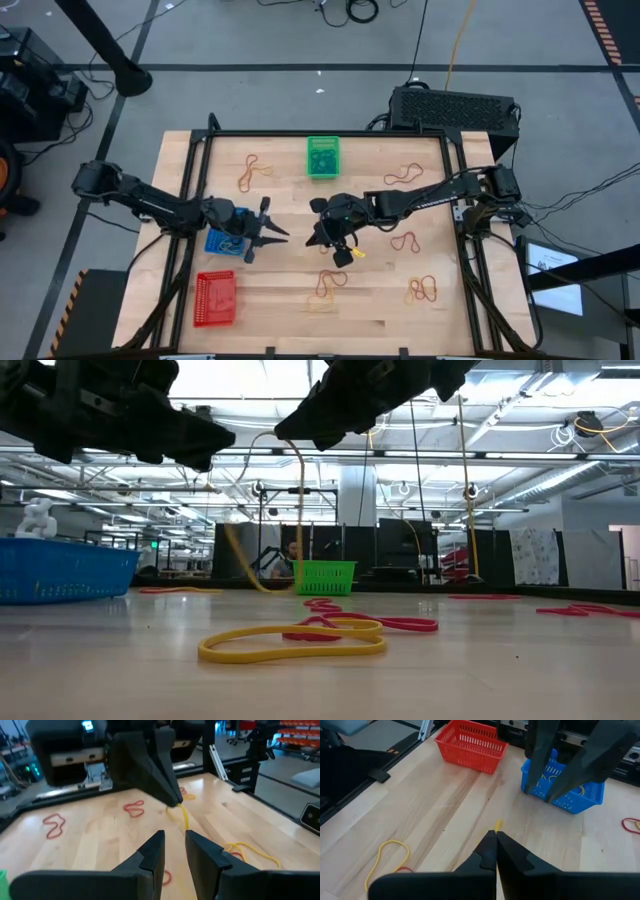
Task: Sort rubber bands into baskets
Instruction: Put the yellow rubber band into the blue bin
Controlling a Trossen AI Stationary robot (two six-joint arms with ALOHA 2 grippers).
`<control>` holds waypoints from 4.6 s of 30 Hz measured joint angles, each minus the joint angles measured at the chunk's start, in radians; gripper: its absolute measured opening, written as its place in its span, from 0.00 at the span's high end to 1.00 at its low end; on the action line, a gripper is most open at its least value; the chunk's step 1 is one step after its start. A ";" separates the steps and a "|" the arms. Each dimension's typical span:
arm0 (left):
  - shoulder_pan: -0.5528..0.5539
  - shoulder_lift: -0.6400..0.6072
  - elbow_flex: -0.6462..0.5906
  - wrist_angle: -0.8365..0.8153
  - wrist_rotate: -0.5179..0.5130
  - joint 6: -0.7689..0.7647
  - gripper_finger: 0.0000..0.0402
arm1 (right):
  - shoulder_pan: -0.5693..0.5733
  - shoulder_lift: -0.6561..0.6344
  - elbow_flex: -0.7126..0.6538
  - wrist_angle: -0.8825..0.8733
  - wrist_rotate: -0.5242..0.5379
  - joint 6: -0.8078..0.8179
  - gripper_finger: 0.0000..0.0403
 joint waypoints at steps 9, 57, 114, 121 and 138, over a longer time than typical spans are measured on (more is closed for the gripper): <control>0.001 0.095 0.009 0.082 -0.030 -0.047 0.65 | 0.000 0.000 0.000 -0.006 0.000 0.001 1.00; -0.025 0.211 0.135 -0.033 -0.087 -0.016 0.99 | 0.001 0.000 -0.002 -0.116 -0.006 0.025 0.88; -0.211 -0.308 0.618 -2.147 -0.391 -1.018 0.93 | -0.022 0.000 -0.028 -0.179 -0.005 0.071 0.85; -0.208 -0.302 0.618 -2.147 -0.396 -0.962 0.93 | -0.022 0.000 -0.028 -0.179 -0.005 0.071 0.85; -0.208 -0.298 0.617 -2.148 -0.397 -0.930 0.72 | -0.022 0.000 -0.028 -0.179 -0.005 0.071 0.85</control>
